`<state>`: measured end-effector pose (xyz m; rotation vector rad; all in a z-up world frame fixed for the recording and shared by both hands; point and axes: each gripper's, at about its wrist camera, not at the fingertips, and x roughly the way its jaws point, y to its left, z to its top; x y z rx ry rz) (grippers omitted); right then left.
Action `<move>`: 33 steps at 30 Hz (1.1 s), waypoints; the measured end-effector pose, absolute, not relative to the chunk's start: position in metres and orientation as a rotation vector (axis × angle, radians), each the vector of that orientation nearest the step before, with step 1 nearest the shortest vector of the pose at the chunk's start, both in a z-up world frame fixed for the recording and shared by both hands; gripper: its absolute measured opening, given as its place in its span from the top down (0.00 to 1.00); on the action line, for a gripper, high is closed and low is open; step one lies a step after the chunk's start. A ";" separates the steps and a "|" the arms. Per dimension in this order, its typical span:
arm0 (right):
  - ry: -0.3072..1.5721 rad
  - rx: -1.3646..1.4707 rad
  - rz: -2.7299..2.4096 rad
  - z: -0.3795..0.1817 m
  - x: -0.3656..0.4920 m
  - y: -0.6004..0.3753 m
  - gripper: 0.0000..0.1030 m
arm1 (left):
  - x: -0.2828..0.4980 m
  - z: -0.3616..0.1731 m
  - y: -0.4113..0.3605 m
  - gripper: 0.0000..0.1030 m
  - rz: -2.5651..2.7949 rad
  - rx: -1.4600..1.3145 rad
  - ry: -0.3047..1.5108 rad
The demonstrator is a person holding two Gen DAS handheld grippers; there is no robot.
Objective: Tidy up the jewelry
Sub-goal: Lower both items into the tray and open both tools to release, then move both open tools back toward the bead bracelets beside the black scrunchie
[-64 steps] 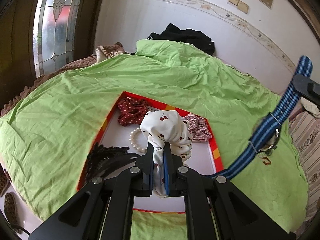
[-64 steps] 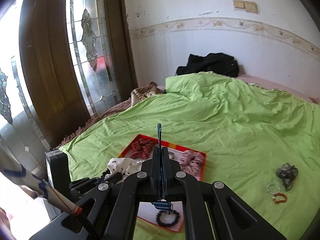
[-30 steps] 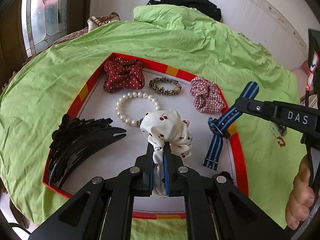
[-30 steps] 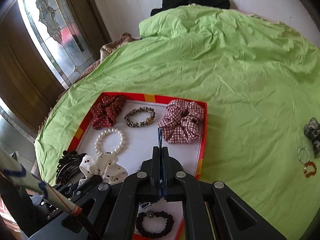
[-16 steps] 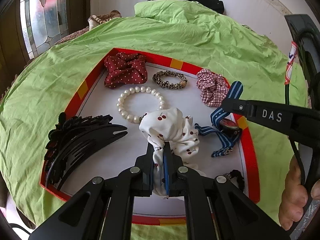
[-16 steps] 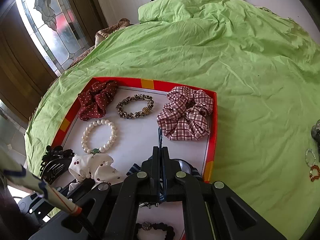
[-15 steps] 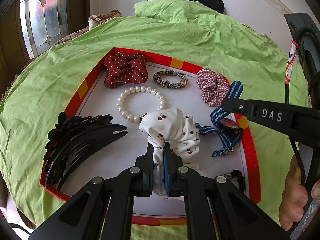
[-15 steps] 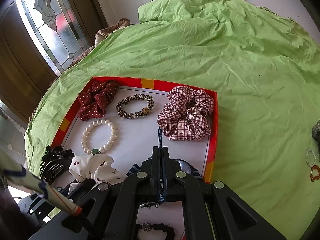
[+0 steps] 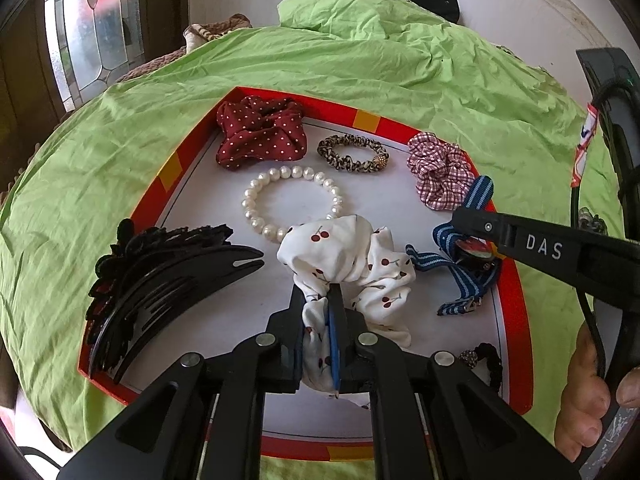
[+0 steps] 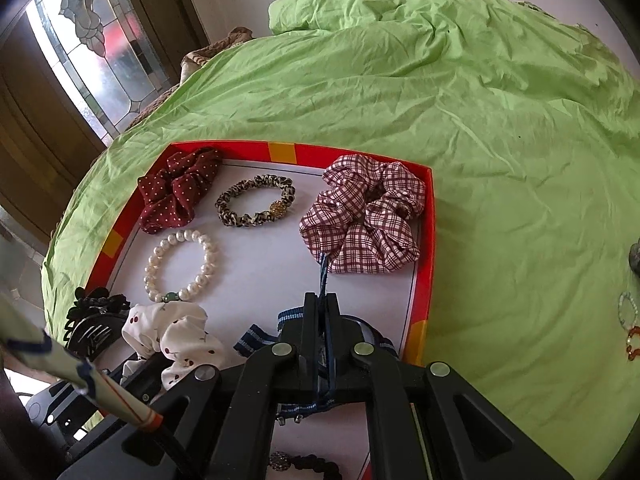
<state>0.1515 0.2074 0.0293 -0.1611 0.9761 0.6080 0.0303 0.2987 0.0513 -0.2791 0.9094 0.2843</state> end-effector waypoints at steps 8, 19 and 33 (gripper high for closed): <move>0.956 -0.144 0.610 0.038 0.149 0.202 0.83 | 0.025 0.055 0.300 0.85 0.290 -0.283 0.890; 0.916 -0.118 0.603 0.056 0.140 0.188 0.58 | 0.017 0.065 0.299 0.61 0.260 -0.305 0.841; 0.848 -0.081 0.527 0.069 0.132 0.120 0.58 | -0.009 0.096 0.281 0.41 0.139 -0.343 0.642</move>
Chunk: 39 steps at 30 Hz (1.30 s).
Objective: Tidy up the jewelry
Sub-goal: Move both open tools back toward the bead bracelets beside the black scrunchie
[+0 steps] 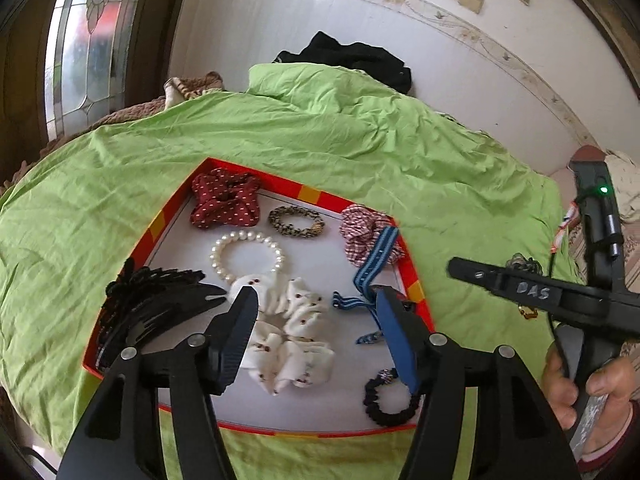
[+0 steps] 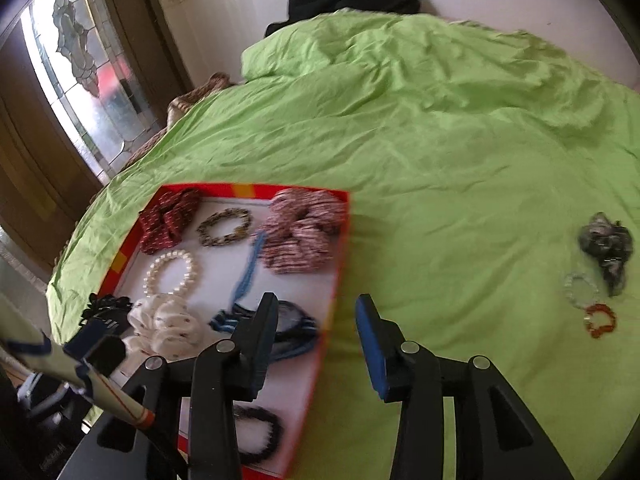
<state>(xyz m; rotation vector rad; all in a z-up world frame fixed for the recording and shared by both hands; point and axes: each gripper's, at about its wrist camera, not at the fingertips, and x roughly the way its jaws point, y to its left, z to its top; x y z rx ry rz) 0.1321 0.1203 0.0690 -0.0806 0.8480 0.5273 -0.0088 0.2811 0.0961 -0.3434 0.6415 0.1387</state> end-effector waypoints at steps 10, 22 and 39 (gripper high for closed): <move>0.834 0.026 0.324 0.080 0.159 -0.018 0.58 | -0.004 0.094 0.244 0.41 0.090 -0.266 0.646; 0.863 0.192 0.112 0.050 0.179 -0.168 0.58 | -0.001 0.096 0.200 0.41 -0.005 -0.209 0.641; 0.858 0.294 0.234 0.018 0.217 -0.209 0.58 | 0.095 0.079 0.098 0.50 -0.188 -0.235 0.880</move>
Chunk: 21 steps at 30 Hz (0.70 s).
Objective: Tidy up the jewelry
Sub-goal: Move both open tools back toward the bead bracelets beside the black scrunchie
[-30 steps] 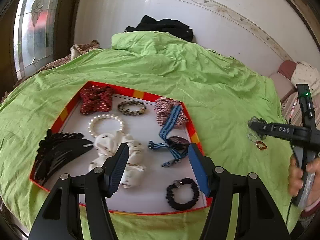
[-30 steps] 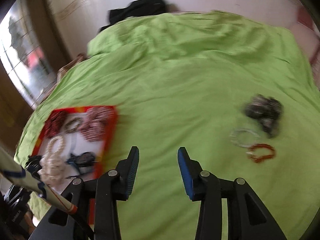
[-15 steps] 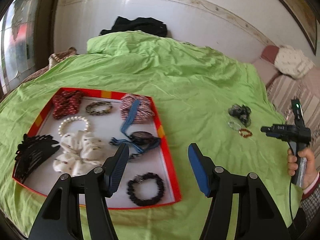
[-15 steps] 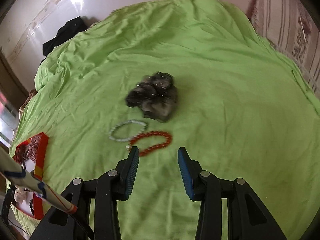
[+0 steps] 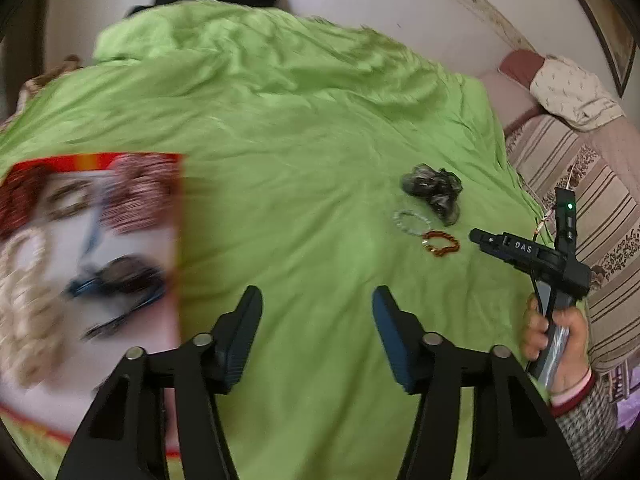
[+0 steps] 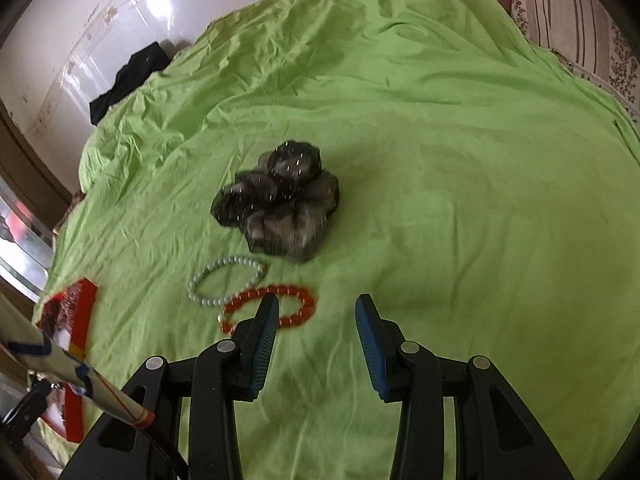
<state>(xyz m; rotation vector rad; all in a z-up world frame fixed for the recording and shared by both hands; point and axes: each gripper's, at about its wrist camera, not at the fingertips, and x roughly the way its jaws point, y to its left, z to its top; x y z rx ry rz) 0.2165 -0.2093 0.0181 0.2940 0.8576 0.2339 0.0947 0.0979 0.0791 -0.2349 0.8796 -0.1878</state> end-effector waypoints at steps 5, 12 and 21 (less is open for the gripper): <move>0.869 0.298 0.272 0.015 0.222 -0.210 0.58 | 0.154 0.062 0.048 0.66 -0.194 -0.158 0.940; 0.882 0.327 0.322 0.009 0.226 -0.208 0.58 | 0.203 0.040 0.016 0.67 -0.189 -0.133 0.979; 0.897 0.369 0.365 -0.001 0.233 -0.206 0.58 | 0.239 0.024 0.004 0.67 -0.235 -0.109 1.026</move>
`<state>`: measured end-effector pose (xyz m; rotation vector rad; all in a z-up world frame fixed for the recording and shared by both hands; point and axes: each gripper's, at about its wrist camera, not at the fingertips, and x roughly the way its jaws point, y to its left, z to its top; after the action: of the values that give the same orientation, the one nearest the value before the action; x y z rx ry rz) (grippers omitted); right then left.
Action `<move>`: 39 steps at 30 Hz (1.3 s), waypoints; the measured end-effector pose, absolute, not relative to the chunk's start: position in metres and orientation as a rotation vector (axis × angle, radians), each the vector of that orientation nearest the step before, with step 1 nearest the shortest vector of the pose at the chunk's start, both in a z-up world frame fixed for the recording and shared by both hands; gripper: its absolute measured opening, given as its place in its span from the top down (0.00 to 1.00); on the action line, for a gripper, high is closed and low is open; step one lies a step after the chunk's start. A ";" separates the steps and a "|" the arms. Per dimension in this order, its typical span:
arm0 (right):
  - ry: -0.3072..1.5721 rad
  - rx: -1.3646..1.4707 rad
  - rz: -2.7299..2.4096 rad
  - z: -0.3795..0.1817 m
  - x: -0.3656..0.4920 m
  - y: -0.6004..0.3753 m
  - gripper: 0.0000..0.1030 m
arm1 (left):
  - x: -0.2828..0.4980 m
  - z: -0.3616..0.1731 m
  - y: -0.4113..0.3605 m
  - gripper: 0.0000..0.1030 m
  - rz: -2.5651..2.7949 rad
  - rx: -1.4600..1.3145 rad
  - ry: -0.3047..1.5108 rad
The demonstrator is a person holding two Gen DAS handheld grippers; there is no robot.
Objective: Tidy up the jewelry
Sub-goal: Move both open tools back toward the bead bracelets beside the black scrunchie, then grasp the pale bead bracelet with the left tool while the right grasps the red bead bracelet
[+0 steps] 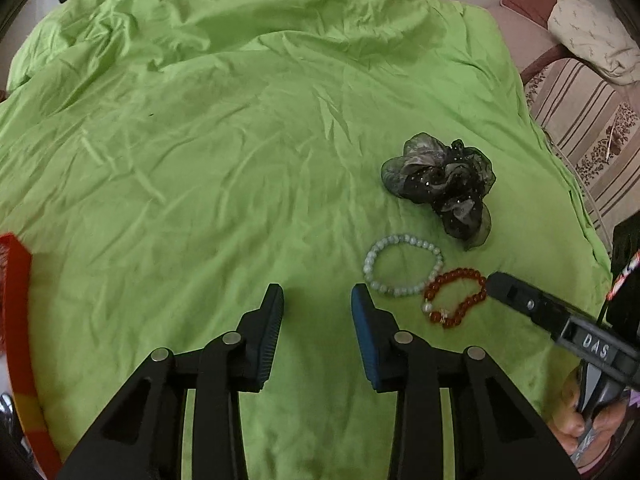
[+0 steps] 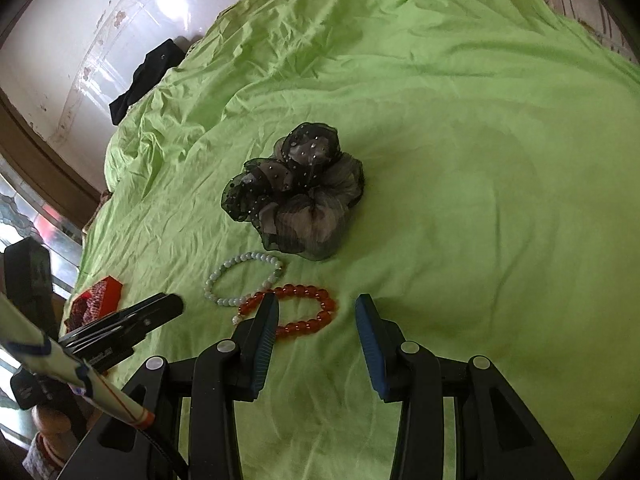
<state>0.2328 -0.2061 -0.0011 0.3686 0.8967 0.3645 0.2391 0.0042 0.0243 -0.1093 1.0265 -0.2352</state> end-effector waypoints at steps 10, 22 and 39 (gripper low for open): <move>0.892 0.293 0.370 -0.010 0.236 -0.190 0.59 | 0.269 0.014 -0.011 0.67 -0.275 -0.109 1.042; 0.857 0.119 0.290 -0.013 0.232 -0.171 0.90 | 0.265 0.004 -0.052 0.80 -0.213 0.096 0.978; 0.802 0.102 0.255 0.011 0.215 -0.171 0.92 | 0.200 0.048 -0.041 0.95 -0.212 0.123 0.894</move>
<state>0.2148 -0.1712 0.0110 0.1020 0.8023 0.2546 0.1999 -0.0411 0.0483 0.1228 0.8936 -0.2124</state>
